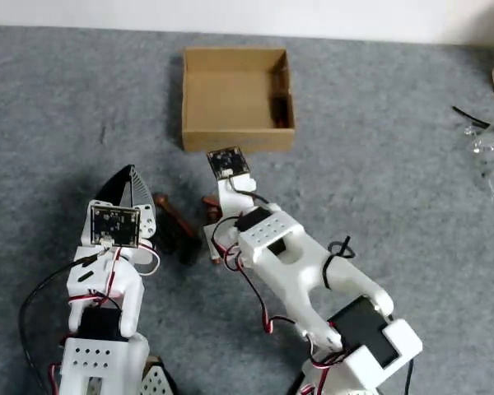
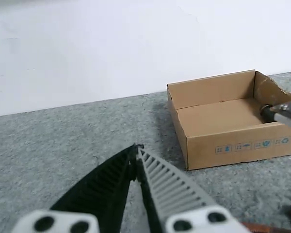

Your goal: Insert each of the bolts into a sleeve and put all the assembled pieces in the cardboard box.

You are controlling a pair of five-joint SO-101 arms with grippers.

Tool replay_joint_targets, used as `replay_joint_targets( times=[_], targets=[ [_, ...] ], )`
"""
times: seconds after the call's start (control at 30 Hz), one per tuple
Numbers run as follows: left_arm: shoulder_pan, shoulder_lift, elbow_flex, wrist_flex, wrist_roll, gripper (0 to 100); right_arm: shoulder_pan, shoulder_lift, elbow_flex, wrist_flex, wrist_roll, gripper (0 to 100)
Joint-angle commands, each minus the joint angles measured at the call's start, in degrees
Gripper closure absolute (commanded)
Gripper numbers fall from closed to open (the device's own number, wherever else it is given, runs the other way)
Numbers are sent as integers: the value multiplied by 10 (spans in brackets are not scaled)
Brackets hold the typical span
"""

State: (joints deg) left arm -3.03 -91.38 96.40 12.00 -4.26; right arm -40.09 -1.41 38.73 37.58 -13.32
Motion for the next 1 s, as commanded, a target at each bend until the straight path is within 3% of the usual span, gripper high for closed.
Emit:
replay_joint_targets(
  times=[0.0, 0.97],
  targets=[
    [6, -1, 8, -12, 4, 990, -6, 0, -27, -10, 12, 832],
    [6, -1, 7, -12, 5, 990, -10, -4, -73, 31, 54, 832]
  ],
)
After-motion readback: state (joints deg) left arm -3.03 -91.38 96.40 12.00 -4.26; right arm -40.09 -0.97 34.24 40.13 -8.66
